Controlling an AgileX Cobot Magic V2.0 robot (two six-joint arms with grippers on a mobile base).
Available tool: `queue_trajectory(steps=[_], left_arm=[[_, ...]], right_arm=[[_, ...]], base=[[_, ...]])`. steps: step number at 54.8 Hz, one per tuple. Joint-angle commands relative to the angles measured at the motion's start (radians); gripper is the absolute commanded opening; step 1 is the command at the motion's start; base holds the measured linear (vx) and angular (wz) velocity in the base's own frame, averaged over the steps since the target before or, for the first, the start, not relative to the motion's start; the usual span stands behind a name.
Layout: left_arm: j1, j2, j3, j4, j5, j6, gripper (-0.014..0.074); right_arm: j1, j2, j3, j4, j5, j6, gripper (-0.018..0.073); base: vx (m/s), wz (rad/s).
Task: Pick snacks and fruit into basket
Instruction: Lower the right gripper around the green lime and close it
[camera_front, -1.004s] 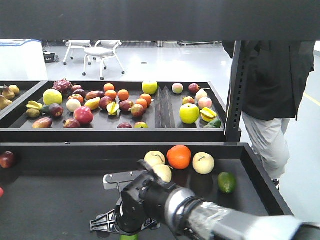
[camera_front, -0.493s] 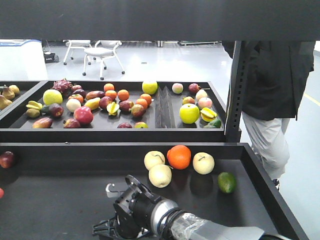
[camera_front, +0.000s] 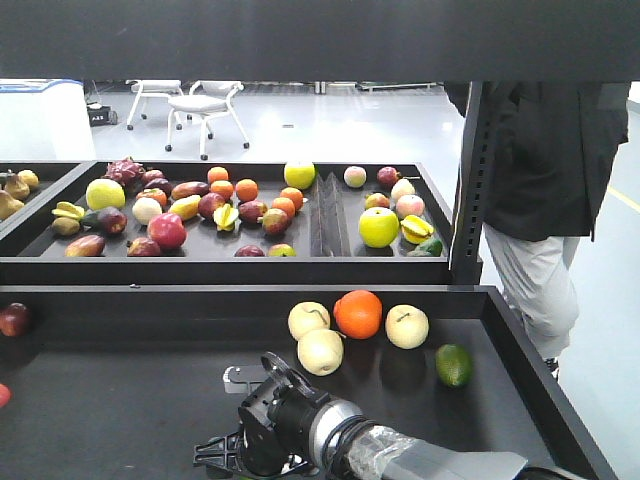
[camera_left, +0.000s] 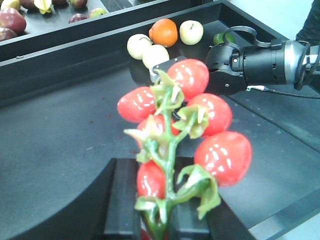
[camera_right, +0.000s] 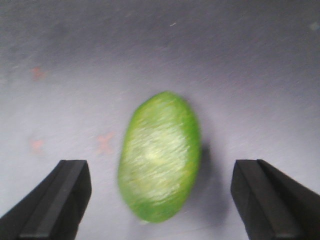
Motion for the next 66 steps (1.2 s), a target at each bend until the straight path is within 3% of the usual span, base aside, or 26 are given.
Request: queue_trajectory(steps=[1,34,46,56,66], left_arm=[[0.002,0.003,-0.024,-0.034,-0.077,-0.008,-0.0008],[0.002,0.003,-0.024,-0.034,-0.110,-0.005,-0.0008],[0.002,0.003,-0.024,-0.034,-0.114,-0.005,-0.0008],[0.002,0.003,-0.024,-0.034,-0.120,-0.005,-0.0008],[0.002,0.003,-0.024,-0.034,-0.117,-0.005,-0.0008]], right_arm=[[-0.004,-0.076,-0.031,-0.014,-0.046,-0.010,0.0613],[-0.004,-0.073,-0.031,-0.020,-0.073,-0.012,0.0569],[-0.004,-0.071,-0.031,-0.013,-0.121,-0.107,0.0650],[-0.005,-0.068,-0.031,0.011,-0.134,-0.109,0.0729],[-0.009,-0.052,-0.031,0.010,-0.152,-0.092,0.0724]], base=[[0.00,0.00],[0.00,0.00],[0.00,0.00],[0.00,0.00],[0.00,0.00]])
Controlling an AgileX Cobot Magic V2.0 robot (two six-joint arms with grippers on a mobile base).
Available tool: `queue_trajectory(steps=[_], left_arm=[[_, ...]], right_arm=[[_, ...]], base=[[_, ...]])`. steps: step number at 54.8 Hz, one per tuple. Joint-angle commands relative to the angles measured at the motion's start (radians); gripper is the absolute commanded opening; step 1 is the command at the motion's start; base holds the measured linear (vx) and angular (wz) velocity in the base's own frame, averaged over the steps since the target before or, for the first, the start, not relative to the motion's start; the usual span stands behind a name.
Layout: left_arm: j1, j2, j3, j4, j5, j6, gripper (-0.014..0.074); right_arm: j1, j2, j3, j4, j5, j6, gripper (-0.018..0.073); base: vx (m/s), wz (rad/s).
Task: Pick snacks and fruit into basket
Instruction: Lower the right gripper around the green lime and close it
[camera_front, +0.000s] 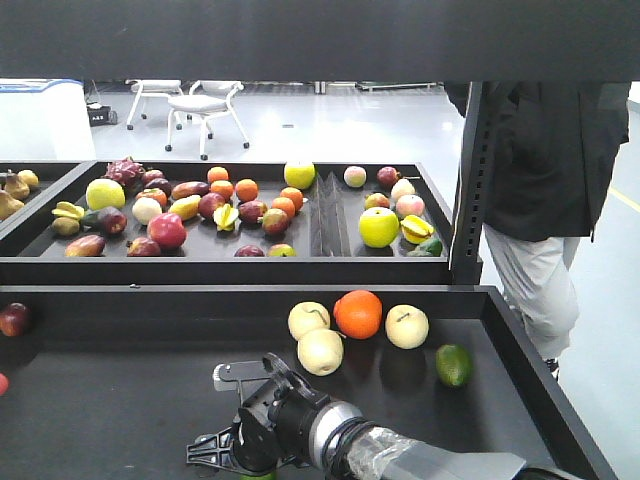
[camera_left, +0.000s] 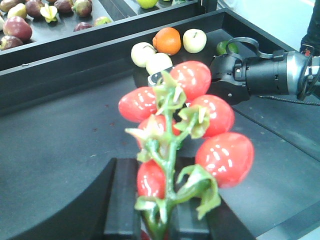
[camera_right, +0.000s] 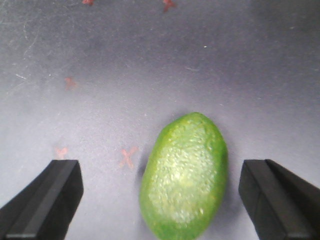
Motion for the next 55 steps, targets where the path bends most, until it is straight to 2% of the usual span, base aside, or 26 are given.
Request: queue_trajectory(steps=[1,10,27,42,49,55], left_arm=[[0.002,0.003,-0.024,-0.034,-0.088,-0.005,-0.0008],[0.002,0.003,-0.024,-0.034,-0.089,-0.005,-0.0008],[0.000,0.003,-0.024,-0.034,-0.089,-0.005,-0.0008],[0.000,0.003,-0.024,-0.034,-0.089,-0.006,-0.0008],[0.000,0.003,-0.024,-0.034,-0.089,-0.006,-0.0008],[0.000,0.003,-0.024,-0.034,-0.089,-0.008,-0.0008]], right_arm=[[-0.011,-0.062,-0.031,-0.017,-0.059,0.009,0.0723],[-0.025,-0.037,-0.031,-0.015,-0.075,0.060,0.0720],[-0.024,0.002,-0.031,-0.004,-0.149,0.062,0.0711],[-0.029,0.037,-0.031,-0.007,-0.157,0.062,0.0704],[-0.029,0.036,-0.031,-0.024,-0.156,0.059,0.0668],[-0.029,0.036,-0.031,-0.026,-0.139,0.055,0.0584]], base=[[0.00,0.00],[0.00,0.00],[0.00,0.00],[0.00,0.00],[0.00,0.00],[0.00,0.00]])
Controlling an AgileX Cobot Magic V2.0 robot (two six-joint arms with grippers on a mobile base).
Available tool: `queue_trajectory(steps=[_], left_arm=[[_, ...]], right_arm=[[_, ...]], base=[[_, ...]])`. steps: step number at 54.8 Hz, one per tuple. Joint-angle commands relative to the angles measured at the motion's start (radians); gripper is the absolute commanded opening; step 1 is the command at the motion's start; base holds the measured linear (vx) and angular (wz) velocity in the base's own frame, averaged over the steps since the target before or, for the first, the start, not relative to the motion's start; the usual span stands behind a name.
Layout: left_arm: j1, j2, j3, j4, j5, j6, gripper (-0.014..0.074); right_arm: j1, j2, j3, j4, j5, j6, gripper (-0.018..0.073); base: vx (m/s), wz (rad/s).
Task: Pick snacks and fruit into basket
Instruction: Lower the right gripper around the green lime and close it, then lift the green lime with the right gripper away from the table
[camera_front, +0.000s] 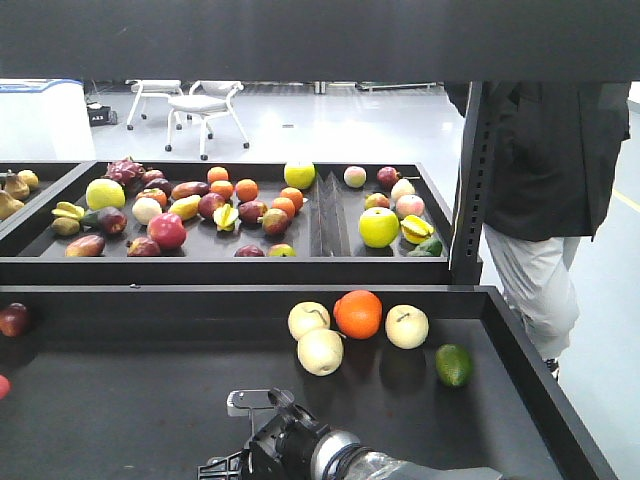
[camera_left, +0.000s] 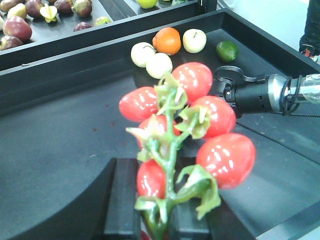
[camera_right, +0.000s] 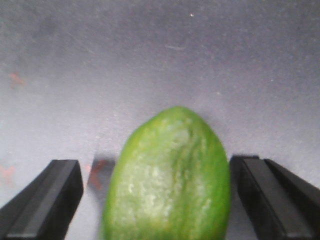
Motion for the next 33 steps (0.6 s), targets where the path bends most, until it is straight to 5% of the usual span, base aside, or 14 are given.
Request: queue_trajectory(steps=[1,10,11,13,33], left_arm=[[0.000,0.003,-0.024,-0.034,-0.089,-0.008,-0.0008],[0.000,0.003,-0.024,-0.034,-0.088,-0.008,-0.0008],[0.000,0.003,-0.024,-0.035,-0.088,-0.008,-0.0008],[0.000,0.003,-0.024,-0.035,-0.089,-0.008,-0.0008],[0.000,0.003,-0.024,-0.063,-0.089,-0.008,-0.0008]], right_arm=[[-0.009,-0.071,-0.031,-0.025,-0.027,-0.014,0.0556],[-0.009,-0.097,-0.031,-0.067,0.042,-0.014,0.0269],[-0.009,-0.138,-0.031,-0.089,0.096,-0.014,0.0041],[-0.009,-0.152,-0.031,-0.098,0.116,-0.014,-0.0011],[-0.009,-0.355,-0.028,-0.147,0.312,-0.055,-0.0008]], base=[[0.00,0.00],[0.00,0.00],[0.00,0.00],[0.00,0.00],[0.00,0.00]])
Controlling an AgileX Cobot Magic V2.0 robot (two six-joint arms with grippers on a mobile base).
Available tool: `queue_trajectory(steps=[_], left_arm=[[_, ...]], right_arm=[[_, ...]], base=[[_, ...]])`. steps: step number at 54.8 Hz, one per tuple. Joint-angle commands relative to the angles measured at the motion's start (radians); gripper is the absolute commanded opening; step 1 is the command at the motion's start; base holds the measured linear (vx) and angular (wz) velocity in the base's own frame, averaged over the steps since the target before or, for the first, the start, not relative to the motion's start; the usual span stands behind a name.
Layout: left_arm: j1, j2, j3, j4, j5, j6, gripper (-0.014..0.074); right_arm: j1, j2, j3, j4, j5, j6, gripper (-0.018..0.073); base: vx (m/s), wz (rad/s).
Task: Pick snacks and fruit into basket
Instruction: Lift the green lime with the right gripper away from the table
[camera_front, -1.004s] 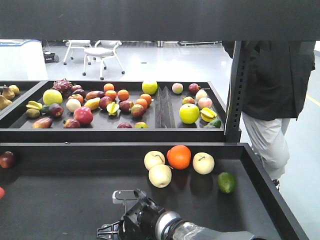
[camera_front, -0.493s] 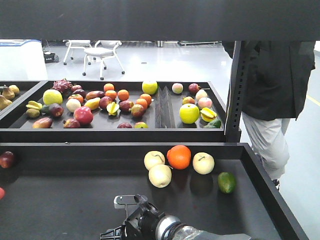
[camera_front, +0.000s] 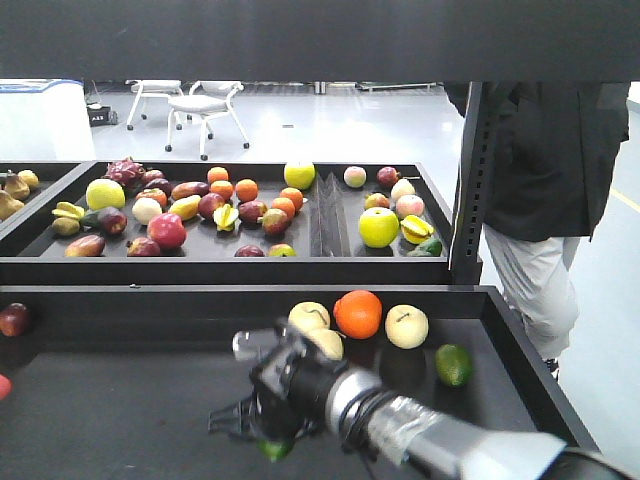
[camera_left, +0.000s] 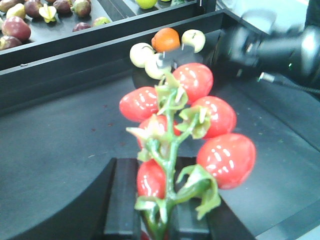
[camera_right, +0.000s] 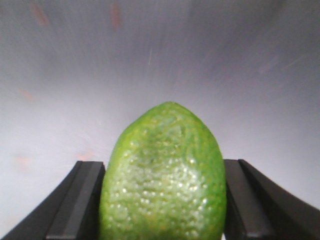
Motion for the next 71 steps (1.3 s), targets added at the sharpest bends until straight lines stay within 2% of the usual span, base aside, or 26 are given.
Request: queue_trajectory(steps=[1,5,10,22,30,44,51,56,71], left_arm=[[0.000,0.003,-0.024,-0.053,-0.089,-0.008,-0.0008],[0.000,0.003,-0.024,-0.057,-0.084,-0.008,-0.0008],[0.000,0.003,-0.024,-0.068,-0.071,-0.008,-0.0008],[0.000,0.003,-0.024,-0.074,-0.059,-0.008,-0.0008],[0.000,0.003,-0.024,-0.074,-0.060,-0.008,-0.0008],[0.000,0.003,-0.024,-0.076,-0.055,-0.013,-0.0008],[0.000,0.003,-0.024,-0.079,-0.045,-0.068,-0.0008],[0.000,0.002,-0.024,-0.079,-0.043,-0.079,-0.0008],[0.000,-0.102,-0.024,-0.059,-0.074,-0.075,-0.0008]], right_arm=[[-0.008,-0.135,-0.026,-0.042,0.034,-0.040,-0.0006],[-0.008,-0.176,-0.003,-0.047,0.059,-0.053,-0.0006],[-0.008,-0.264,0.094,-0.068,0.027,-0.058,-0.0006],[-0.014,-0.548,0.485,-0.112,-0.177,-0.053,-0.0006],[-0.014,-0.720,0.672,-0.129,-0.244,-0.053,-0.0006],[-0.014,-0.999,0.920,-0.227,-0.246,-0.042,-0.0006],[-0.014,-1.139,1.030,-0.276,-0.246,-0.024,-0.0006],[-0.014,-1.243,1.109,-0.307,-0.246,-0.004,-0.0006],[-0.014,-1.535,1.254,-0.327,-0.240,-0.004,-0.0006]], base=[[0.00,0.00],[0.00,0.00],[0.00,0.00],[0.00,0.00],[0.00,0.00],[0.00,0.00],[0.00,0.00],[0.00,0.00],[0.00,0.00]])
